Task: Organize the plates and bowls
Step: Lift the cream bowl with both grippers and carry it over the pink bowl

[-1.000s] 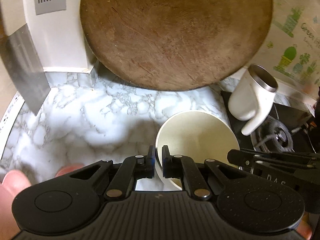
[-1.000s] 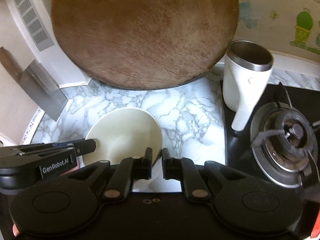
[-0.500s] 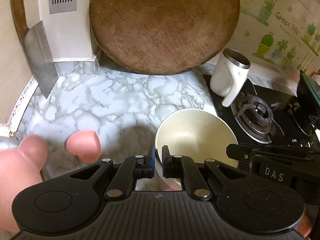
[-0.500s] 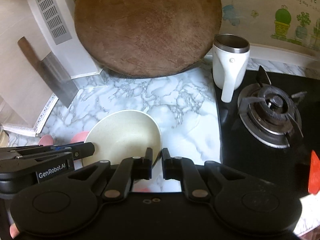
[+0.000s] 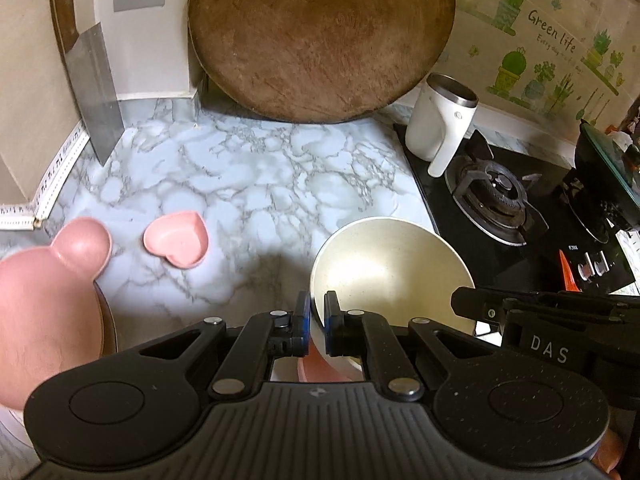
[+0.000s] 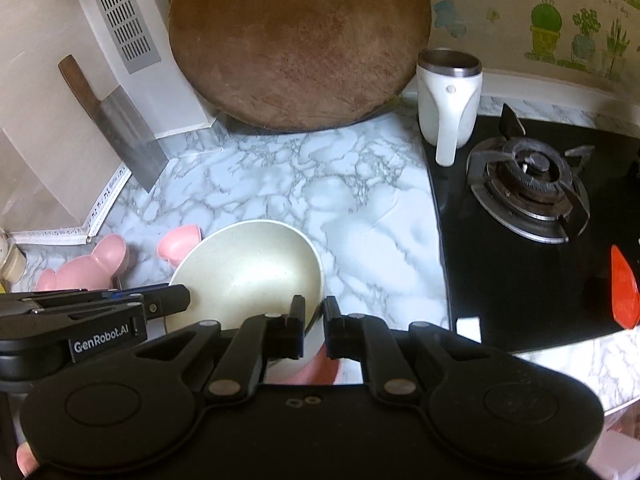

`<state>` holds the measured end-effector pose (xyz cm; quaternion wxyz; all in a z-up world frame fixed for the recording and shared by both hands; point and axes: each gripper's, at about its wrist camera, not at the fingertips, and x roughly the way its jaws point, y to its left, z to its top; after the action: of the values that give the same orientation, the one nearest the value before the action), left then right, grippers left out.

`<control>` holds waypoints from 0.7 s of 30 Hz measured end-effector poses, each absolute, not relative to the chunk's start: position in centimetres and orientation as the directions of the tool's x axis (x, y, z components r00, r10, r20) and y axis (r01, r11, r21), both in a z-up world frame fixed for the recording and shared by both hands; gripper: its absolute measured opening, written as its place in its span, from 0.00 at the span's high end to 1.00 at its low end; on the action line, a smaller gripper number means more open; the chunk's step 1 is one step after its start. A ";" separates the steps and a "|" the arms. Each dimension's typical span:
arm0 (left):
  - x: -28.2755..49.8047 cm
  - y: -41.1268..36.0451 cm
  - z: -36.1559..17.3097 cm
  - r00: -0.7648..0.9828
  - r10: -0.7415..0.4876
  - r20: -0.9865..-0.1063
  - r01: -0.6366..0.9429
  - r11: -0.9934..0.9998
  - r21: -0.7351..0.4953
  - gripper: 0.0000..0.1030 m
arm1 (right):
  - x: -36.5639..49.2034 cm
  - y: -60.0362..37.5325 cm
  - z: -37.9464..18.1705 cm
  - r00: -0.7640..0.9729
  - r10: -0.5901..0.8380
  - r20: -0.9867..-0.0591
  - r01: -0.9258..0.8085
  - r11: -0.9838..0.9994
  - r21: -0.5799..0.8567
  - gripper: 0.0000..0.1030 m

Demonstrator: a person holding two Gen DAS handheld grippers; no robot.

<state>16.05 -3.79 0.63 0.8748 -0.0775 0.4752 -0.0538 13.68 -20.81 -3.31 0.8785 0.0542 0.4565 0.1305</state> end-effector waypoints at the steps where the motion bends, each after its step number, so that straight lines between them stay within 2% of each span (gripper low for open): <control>1: 15.8 -3.8 0.5 0.540 -0.166 -0.825 0.023 0.983 -0.183 0.94 | 13.5 -20.8 -3.4 0.548 0.279 -0.788 -0.180 0.960 0.215 0.90; 21: 14.4 -4.7 -1.8 0.529 -0.158 -0.834 0.049 0.987 -0.156 0.94 | 12.2 -21.4 -6.0 0.529 0.283 -0.800 -0.173 0.959 0.224 0.90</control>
<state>14.41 -4.73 -1.77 0.8725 -0.0565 0.4816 -0.0594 12.25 -21.43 -5.98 0.8725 0.0584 0.4673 0.1306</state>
